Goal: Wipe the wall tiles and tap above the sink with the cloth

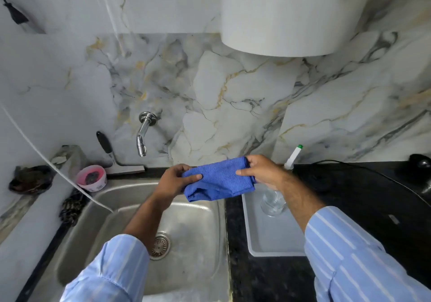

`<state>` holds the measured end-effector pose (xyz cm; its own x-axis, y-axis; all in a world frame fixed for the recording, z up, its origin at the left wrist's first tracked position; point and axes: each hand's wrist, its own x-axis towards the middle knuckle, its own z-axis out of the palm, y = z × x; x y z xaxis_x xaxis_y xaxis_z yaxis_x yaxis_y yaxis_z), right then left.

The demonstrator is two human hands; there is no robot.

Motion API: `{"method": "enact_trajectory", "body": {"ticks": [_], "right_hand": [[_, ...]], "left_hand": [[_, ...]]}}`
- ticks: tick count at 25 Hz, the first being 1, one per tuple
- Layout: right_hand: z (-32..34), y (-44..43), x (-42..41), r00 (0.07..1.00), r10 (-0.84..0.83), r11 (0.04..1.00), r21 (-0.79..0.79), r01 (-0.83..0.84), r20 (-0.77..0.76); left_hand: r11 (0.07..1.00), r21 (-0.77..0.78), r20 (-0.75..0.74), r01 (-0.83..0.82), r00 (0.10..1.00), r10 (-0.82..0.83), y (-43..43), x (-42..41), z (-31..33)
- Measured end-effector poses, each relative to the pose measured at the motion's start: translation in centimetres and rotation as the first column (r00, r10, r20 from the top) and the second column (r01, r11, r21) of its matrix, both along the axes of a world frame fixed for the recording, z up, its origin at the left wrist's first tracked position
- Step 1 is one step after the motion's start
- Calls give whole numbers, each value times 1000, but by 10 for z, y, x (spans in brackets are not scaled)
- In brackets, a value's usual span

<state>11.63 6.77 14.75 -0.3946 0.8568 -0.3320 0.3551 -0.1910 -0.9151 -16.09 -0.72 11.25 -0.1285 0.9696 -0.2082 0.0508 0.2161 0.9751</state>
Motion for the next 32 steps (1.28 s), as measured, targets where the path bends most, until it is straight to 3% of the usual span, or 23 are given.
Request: {"method": "enact_trajectory", "body": {"ticks": [2, 5, 8, 10, 12, 16, 18, 21, 22, 23, 25, 29, 30, 32], "right_hand": [[-23, -5, 38, 991, -83, 996, -6, 84, 105], [-63, -15, 95, 915, -115, 993, 17, 118, 387], [-98, -26, 140, 775, -95, 995, 27, 101, 625], [-119, -31, 161, 685, -96, 994, 32, 105, 722], [-139, -35, 174, 641, -111, 989, 21, 147, 759], [-177, -40, 183, 571, -127, 986, 41, 161, 811], [-193, -40, 181, 551, -126, 989, 64, 130, 825], [-215, -40, 174, 506, -109, 994, 103, 40, 856], [-221, -40, 171, 462, -102, 991, 131, -30, 881], [-222, -41, 167, 415, -88, 987, 135, -86, 905], [-220, -44, 159, 345, -93, 974, 158, -164, 934], [-175, -48, 128, 242, -129, 947, 192, -258, 962], [-155, -47, 115, 261, -164, 913, 247, -325, 951], [-106, -46, 89, 392, -205, 831, 371, -415, 897]], "left_hand": [[989, -38, 24, 140, 990, -139, 3, 30, -23], [950, -116, 12, 289, 957, -289, 8, 81, -56], [948, -184, -139, 259, 948, -286, 13, 135, -87], [944, -217, -340, 249, 887, -313, 18, 167, -106], [937, -224, -564, 269, 748, -350, 20, 193, -124], [877, -239, -722, 417, 528, -448, 23, 226, -156], [828, -271, -818, 492, 336, -467, 26, 232, -169], [762, -364, -922, 535, -95, -374, 23, 236, -182], [763, -389, -921, 517, -189, -341, 18, 239, -184], [776, -392, -920, 495, -222, -323, 15, 242, -184], [807, -359, -933, 469, -212, -292, 11, 245, -186], [839, -287, -958, 463, -113, -265, 10, 217, -165], [852, -234, -972, 468, -81, -222, 11, 201, -157], [874, -126, -992, 468, -36, -124, 11, 172, -133]]}}
